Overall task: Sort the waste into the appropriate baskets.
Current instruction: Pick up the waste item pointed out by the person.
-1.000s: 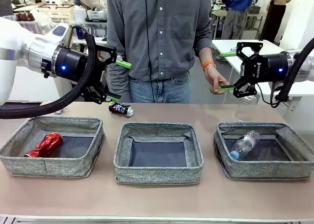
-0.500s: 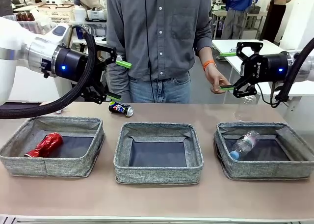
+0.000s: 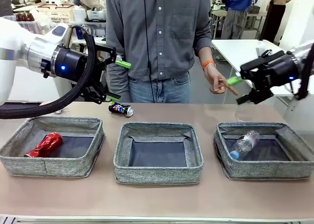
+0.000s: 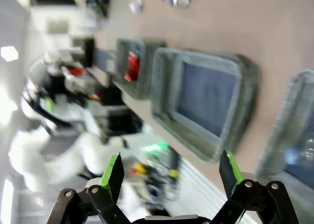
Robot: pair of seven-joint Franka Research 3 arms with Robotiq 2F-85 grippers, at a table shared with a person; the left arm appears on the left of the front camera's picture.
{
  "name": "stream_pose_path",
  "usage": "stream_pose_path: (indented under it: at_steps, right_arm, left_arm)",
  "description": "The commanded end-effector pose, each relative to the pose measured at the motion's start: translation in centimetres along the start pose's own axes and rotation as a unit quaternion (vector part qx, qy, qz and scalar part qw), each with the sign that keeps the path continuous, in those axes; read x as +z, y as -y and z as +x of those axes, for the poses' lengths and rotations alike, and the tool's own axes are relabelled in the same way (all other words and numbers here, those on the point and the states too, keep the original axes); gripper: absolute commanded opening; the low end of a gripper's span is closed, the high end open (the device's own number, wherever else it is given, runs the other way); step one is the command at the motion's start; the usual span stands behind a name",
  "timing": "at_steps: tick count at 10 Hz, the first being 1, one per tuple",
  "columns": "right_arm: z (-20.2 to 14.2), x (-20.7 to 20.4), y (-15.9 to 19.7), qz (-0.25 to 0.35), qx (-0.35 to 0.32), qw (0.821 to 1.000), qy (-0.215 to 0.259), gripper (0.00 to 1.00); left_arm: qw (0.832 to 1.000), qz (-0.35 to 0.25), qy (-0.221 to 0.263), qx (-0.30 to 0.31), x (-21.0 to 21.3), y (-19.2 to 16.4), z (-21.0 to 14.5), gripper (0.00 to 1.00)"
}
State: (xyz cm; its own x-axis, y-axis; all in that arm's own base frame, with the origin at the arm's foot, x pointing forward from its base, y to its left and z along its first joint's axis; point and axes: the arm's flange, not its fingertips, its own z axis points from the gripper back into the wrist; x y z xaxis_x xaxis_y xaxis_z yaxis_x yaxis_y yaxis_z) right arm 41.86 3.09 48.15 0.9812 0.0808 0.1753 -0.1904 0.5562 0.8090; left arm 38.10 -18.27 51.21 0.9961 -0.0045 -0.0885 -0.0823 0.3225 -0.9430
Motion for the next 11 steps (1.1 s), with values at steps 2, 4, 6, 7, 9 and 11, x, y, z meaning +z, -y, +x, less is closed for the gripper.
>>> stream_pose_path:
  at_steps: [2,4,6,7,9,11]
  right_arm:
    - [-2.5,3.1,2.3,-0.036,0.434,0.881,-0.187,1.00]
    - [-4.0,4.8,5.0,-0.027,0.627,0.737,-0.251,1.00]
    - [-5.7,4.6,6.2,-0.133,0.670,0.686,-0.252,1.00]
    - [-6.3,4.0,6.1,-0.197,0.653,0.693,-0.236,1.00]
    - [-5.3,5.1,5.9,-0.135,0.447,0.836,-0.288,1.00]
    - [-5.3,5.1,5.9,-0.135,0.447,0.836,-0.288,1.00]
  left_arm:
    - [1.000,0.006,0.002,-0.003,0.1,0.2,-0.1,1.00]
    - [1.000,0.006,0.002,-0.003,0.1,0.2,-0.1,1.00]
    - [1.000,0.006,0.002,-0.003,0.1,0.2,-0.1,1.00]
    - [1.000,0.006,0.002,-0.003,0.1,0.2,-0.1,1.00]
    - [1.000,0.006,0.002,-0.003,0.1,0.2,-0.1,1.00]
    - [1.000,0.006,0.002,-0.003,0.1,0.2,-0.1,1.00]
